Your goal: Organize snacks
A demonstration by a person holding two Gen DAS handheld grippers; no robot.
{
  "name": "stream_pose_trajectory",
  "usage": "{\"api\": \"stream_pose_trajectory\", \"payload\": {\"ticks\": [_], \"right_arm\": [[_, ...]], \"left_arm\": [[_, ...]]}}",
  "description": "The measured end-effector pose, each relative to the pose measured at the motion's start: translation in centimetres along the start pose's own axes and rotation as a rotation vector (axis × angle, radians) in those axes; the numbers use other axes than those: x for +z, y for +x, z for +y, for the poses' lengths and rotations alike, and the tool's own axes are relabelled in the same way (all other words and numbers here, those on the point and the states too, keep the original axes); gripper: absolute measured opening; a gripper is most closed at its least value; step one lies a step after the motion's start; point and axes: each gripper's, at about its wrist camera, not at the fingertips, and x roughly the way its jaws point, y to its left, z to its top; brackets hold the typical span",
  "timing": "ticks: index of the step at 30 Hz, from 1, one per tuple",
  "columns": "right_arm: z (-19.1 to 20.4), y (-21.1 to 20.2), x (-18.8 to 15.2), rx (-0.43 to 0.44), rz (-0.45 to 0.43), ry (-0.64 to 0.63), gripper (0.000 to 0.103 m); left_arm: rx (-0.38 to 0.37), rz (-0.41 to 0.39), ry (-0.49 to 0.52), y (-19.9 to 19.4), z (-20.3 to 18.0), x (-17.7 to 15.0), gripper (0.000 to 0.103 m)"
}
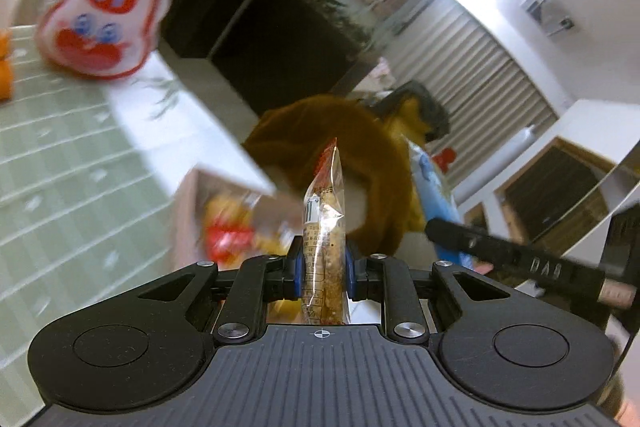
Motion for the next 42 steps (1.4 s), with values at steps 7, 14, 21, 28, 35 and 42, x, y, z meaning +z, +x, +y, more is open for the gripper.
{"api": "stream_pose_trajectory", "payload": {"ticks": [7, 14, 21, 28, 35, 42], "right_arm": [[-3.1, 10.3, 0.7, 0.104, 0.190, 0.220, 0.086], [-2.4, 12.3, -3.7, 0.050, 0.223, 0.209, 0.086], [2.6, 6.6, -12.8, -0.047, 0.124, 0.125, 0.086], [7.4, 5.1, -22.8, -0.127, 0.205, 0.155, 0.087], [10.2, 4.5, -26.7, -0.221, 0.167, 0.099, 0.094], [9.5, 4.4, -27.5, -0.314, 0.099, 0.173, 0.103]], "left_arm": [[0.168, 0.102, -0.077, 9.4, 5.7, 1.4, 0.027], [0.279, 0.042, -0.011, 3.7, 7.9, -2.5, 0.027], [0.335, 0.102, 0.146, -0.8, 7.2, -11.6, 0.027], [0.448, 0.142, 0.318, -3.7, 7.1, -19.5, 0.028], [0.453, 0.056, 0.447, -3.4, 6.8, -20.8, 0.028], [0.460, 0.003, 0.512, -2.4, 6.4, -21.7, 0.028]]}}
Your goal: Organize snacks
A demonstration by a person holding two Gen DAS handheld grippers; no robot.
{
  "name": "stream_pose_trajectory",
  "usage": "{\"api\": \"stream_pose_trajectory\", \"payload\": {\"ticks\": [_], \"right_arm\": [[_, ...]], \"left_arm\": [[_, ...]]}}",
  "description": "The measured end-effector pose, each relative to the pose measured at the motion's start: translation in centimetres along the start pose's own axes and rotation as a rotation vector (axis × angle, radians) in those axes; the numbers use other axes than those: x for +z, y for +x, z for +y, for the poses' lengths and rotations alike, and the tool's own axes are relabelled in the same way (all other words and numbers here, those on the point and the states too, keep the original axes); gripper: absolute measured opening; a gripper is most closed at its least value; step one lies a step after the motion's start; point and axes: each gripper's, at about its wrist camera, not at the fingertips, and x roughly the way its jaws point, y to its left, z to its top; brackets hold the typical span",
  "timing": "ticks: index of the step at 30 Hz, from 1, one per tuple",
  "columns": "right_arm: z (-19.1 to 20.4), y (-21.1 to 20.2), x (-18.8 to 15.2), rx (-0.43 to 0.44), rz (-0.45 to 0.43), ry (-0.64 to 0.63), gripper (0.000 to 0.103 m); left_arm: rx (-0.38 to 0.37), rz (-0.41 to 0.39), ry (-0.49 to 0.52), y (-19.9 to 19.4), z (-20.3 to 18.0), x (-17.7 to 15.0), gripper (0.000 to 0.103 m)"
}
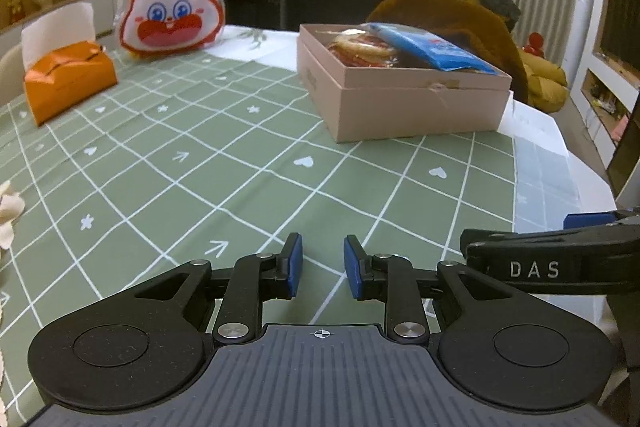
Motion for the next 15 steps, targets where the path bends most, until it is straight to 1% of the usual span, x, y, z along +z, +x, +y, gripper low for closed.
{"api": "stream_pose_trajectory", "payload": {"ticks": [3, 6, 7, 10, 15], "right_arm": [[-0.1, 0.0, -0.2, 0.003, -0.022, -0.005, 0.103], [-0.4, 0.0, -1.0, 0.027, -0.092, -0.026, 0.103], [-0.4, 0.0, -1.2, 0.030, -0.104, -0.027, 0.103], [-0.3, 0.0, -1.3, 0.024, -0.122, -0.022, 0.103], [-0.3, 0.0, -1.2, 0.023, -0.122, -0.019, 0.103]], "left_arm": [[0.018, -0.016, 0.040, 0.0, -0.6, -0.2, 0.028], [0.014, -0.016, 0.042, 0.3, -0.7, -0.1, 0.028], [0.008, -0.015, 0.038, 0.4, -0.6, 0.0, 0.028], [0.005, -0.017, 0.038, 0.5, -0.6, 0.1, 0.028], [-0.001, -0.017, 0.032, 0.5, -0.6, 0.0, 0.028]]}}
